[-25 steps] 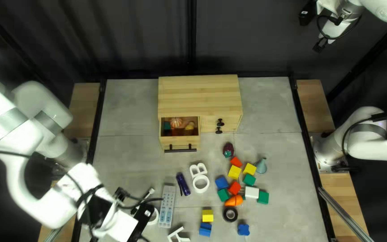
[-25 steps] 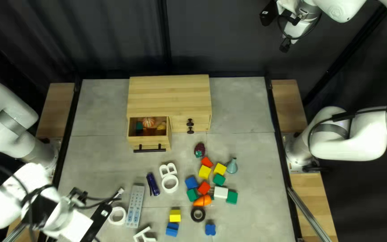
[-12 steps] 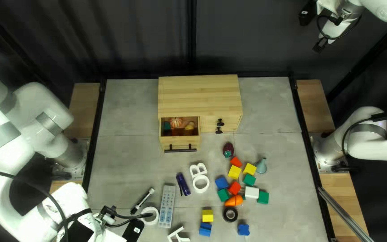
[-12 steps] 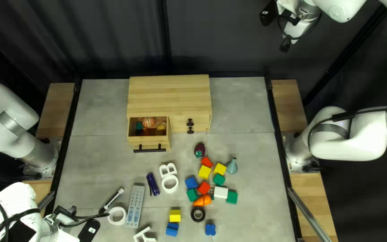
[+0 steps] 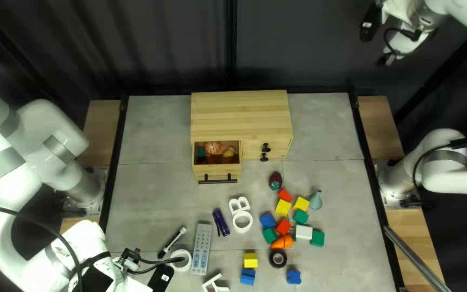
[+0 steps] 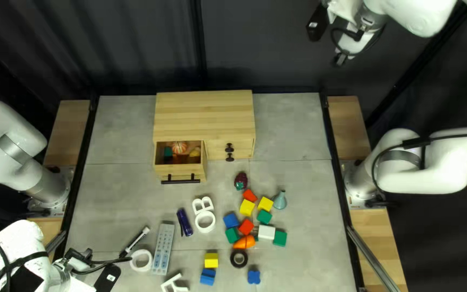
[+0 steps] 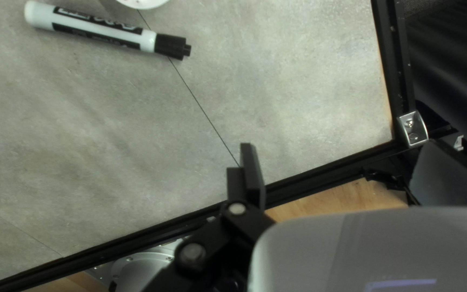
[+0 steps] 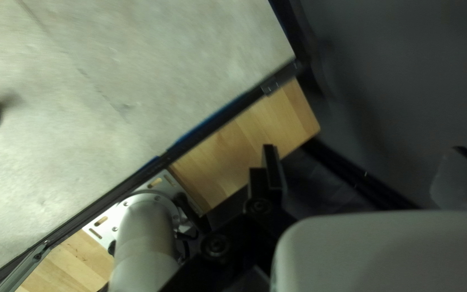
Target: Open drawers and place objects into drawer and close
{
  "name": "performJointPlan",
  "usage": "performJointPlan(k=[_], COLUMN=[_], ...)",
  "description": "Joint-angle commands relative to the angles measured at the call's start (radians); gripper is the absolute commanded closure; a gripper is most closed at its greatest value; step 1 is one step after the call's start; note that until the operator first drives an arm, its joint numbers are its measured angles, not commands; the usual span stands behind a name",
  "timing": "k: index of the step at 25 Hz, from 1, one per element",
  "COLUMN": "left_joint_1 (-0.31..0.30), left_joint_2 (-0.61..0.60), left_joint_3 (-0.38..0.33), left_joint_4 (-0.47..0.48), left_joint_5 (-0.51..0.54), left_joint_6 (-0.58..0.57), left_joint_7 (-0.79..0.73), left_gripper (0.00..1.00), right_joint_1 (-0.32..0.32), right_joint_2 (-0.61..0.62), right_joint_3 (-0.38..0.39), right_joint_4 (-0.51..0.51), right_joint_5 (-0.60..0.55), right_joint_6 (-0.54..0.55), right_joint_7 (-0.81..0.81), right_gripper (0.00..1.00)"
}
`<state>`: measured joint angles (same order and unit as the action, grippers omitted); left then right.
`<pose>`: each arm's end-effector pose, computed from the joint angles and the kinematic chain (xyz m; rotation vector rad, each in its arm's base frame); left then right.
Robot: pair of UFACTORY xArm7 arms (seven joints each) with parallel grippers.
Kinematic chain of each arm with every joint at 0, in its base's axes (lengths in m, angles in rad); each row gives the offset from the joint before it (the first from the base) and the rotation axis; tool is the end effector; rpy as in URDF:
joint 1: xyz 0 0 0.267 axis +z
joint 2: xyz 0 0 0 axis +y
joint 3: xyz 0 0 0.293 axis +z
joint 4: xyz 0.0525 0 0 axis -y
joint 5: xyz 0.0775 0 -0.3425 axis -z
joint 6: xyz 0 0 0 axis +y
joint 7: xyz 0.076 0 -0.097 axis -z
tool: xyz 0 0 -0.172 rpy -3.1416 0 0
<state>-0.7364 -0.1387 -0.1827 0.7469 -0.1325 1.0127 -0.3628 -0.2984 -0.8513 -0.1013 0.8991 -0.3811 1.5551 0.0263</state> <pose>0.2065 -0.3050 0.1311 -3.0344 0.7353 0.2379 0.2046 -0.1959 0.3981 2.7389 -0.5980 0.1907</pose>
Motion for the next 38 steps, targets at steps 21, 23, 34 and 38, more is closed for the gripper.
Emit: performJointPlan(k=[21, 23, 34, 38], left_joint_1=[0.000, 0.000, 0.000, 0.000], left_joint_2=[0.000, 0.000, 0.000, 0.000], left_joint_3=[0.000, 0.000, 0.000, 0.000], left_joint_4=[0.000, 0.000, 0.000, 0.000], left_joint_5=[0.000, 0.000, 0.000, 0.000], left_joint_6=[0.000, 0.000, 0.000, 0.000], left_joint_7=[0.000, 0.000, 0.000, 0.000], left_gripper=[0.00, 0.00, 0.00, 0.00], right_joint_1=[0.190, 0.217, 0.374, 0.374], right_joint_2=[0.272, 0.326, 0.368, 0.368], right_joint_3=[0.252, 0.297, 0.460, 0.460], right_joint_4=[-0.081, -0.069, -0.085, -0.085], right_joint_5=[0.145, 0.132, 0.157, 0.157], right_joint_6=[-0.309, -0.371, -0.446, -0.446], right_joint_7=[0.158, 0.161, 0.133, 0.133], right_gripper=[0.00, 0.00, 0.00, 0.00])
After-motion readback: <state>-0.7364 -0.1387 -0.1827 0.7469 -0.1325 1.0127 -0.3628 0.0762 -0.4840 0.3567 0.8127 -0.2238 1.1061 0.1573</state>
